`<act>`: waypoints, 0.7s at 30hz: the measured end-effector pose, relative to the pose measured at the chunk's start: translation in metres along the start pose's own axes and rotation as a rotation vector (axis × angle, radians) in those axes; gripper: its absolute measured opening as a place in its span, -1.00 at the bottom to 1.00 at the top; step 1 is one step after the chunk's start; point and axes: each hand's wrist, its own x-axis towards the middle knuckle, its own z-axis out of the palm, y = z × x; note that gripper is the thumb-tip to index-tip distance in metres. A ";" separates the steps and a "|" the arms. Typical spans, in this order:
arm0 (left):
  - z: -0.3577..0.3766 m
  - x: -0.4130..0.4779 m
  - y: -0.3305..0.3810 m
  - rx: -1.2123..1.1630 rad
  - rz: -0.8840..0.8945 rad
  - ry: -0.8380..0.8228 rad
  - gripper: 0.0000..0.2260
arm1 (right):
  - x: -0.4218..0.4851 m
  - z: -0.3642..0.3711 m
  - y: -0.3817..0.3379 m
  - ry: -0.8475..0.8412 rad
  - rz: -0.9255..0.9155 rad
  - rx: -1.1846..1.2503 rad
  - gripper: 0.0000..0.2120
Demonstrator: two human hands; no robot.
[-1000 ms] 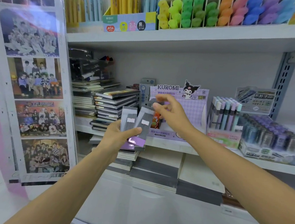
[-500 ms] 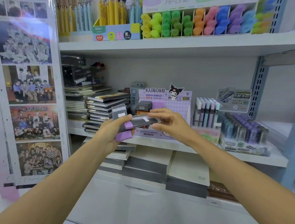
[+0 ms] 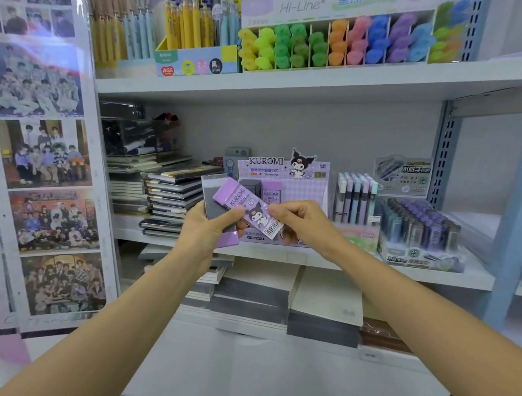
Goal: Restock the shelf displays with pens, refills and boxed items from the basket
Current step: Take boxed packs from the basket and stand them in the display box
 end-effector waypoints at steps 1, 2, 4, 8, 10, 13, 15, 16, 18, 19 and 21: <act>-0.001 0.001 -0.001 0.024 0.008 -0.001 -0.72 | 0.002 -0.001 -0.002 0.004 0.015 -0.022 -0.63; 0.000 0.002 -0.002 0.052 0.019 -0.011 -0.72 | 0.003 -0.002 -0.004 0.008 0.015 -0.038 -0.61; 0.001 0.003 -0.004 0.101 0.042 -0.052 -0.74 | 0.008 -0.001 -0.008 0.006 -0.022 -0.037 -0.64; 0.006 0.002 -0.007 0.164 0.054 -0.130 -0.77 | 0.014 0.005 -0.012 -0.047 -0.126 -0.048 -0.60; 0.004 0.004 -0.008 0.150 0.039 -0.174 -0.74 | 0.018 0.003 -0.014 0.003 -0.115 -0.063 -0.63; -0.004 0.010 -0.010 0.173 0.032 -0.254 -0.66 | 0.028 -0.009 -0.014 0.228 -0.063 -0.005 -0.70; -0.011 0.014 -0.012 0.196 0.056 -0.251 -0.64 | 0.038 -0.018 -0.011 0.373 -0.062 0.023 -0.77; -0.014 0.016 -0.014 0.184 0.071 -0.241 -0.63 | 0.043 -0.022 -0.009 0.425 -0.062 0.006 -0.78; -0.019 0.020 -0.016 0.124 0.084 -0.224 -0.60 | 0.054 -0.026 -0.003 0.477 -0.060 -0.068 -0.78; -0.021 0.022 -0.018 0.096 0.083 -0.207 -0.59 | 0.059 -0.026 0.001 0.487 -0.063 -0.104 -0.77; -0.025 0.027 -0.022 0.086 0.083 -0.149 -0.62 | 0.068 -0.025 0.010 0.489 -0.070 -0.168 -0.75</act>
